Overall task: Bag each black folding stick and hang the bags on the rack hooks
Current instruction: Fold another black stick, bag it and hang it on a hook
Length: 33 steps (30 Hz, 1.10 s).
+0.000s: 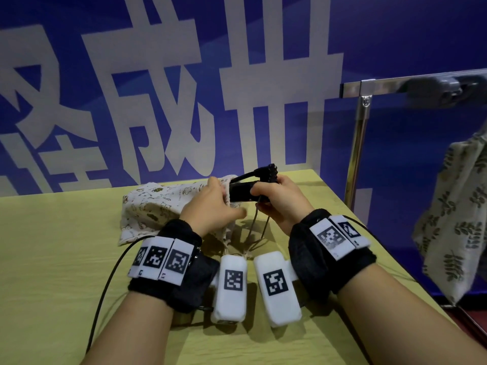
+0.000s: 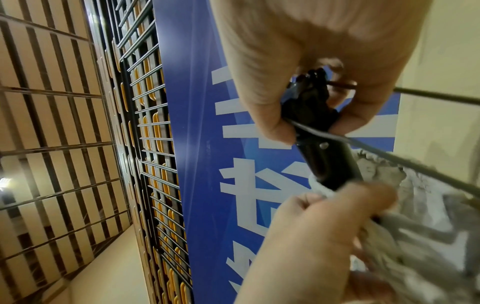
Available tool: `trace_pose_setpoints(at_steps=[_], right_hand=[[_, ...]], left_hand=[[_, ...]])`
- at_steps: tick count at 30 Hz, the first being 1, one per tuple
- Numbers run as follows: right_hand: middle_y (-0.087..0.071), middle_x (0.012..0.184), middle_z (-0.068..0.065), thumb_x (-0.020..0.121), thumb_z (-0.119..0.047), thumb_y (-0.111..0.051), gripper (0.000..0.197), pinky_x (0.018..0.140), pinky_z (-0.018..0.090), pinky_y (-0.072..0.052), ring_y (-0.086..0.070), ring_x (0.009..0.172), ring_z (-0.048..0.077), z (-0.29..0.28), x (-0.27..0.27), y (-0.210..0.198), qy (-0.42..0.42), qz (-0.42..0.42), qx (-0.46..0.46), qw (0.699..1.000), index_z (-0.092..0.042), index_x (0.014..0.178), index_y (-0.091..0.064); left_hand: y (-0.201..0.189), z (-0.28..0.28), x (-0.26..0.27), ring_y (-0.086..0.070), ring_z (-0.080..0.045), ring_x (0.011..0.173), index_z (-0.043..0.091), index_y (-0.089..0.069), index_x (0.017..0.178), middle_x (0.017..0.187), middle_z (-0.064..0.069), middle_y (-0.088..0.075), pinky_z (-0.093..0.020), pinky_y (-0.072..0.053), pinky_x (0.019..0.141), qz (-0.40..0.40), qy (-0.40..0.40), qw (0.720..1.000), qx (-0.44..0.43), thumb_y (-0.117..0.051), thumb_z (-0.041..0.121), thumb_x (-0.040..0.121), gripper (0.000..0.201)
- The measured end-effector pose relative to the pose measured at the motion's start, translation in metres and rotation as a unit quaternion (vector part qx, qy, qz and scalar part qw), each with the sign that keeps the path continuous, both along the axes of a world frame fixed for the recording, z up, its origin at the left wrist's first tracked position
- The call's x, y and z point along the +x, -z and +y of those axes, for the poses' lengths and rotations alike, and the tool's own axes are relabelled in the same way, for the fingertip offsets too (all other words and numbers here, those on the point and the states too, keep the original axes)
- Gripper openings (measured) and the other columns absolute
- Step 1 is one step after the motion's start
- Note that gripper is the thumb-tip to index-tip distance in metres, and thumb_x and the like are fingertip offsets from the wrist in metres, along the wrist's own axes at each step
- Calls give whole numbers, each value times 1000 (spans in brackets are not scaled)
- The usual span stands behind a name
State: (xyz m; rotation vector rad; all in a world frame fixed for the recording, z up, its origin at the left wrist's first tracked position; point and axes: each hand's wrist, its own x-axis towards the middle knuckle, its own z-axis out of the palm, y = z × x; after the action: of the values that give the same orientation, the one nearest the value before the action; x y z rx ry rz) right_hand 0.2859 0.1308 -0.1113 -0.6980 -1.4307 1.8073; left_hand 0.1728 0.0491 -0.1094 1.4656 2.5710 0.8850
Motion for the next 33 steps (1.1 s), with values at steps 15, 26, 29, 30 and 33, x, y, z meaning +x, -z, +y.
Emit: trace_pose_setpoints(at_steps=[15,26,29,30,33], right_hand=[[-62,82,8,88,-18,-63,9,59,31,-56,-62,69,19,8,14,-6,25,-193,182,964,-9,87,-60],[-61,79,4,83,-14,-64,14,60,31,-57,-64,75,21,16,27,-20,134,-73,145,978,-17,71,-57],[-61,83,5,83,-13,-63,9,54,27,-54,-63,76,20,19,29,-19,133,-58,127,981,-14,76,-59],[-61,84,6,83,-13,-63,5,54,27,-54,-63,76,20,18,28,-19,131,-59,116,983,-11,80,-60],[-63,89,9,83,-13,-63,7,57,29,-56,-64,77,22,13,19,-13,120,-67,102,985,-8,87,-62]], left_hand=[[-7,-3,1,-48,-22,75,19,-43,84,86,-2,-48,-33,-42,65,25,33,990,137,-46,-5,84,24],[4,-9,-26,-52,-26,85,22,-43,86,113,-5,-43,-34,-41,77,99,-112,987,-53,-46,8,88,14],[4,-10,-31,-49,-22,75,18,-45,89,101,-7,-51,-29,-40,65,29,-105,994,-26,-45,7,90,11],[2,-9,-28,-46,-19,68,16,-44,88,92,-7,-51,-26,-39,56,-27,-84,996,-3,-43,5,89,11],[-6,-5,-6,-47,-17,57,14,-41,90,80,-5,-47,-21,-41,39,-179,-14,981,67,-41,0,92,14]])
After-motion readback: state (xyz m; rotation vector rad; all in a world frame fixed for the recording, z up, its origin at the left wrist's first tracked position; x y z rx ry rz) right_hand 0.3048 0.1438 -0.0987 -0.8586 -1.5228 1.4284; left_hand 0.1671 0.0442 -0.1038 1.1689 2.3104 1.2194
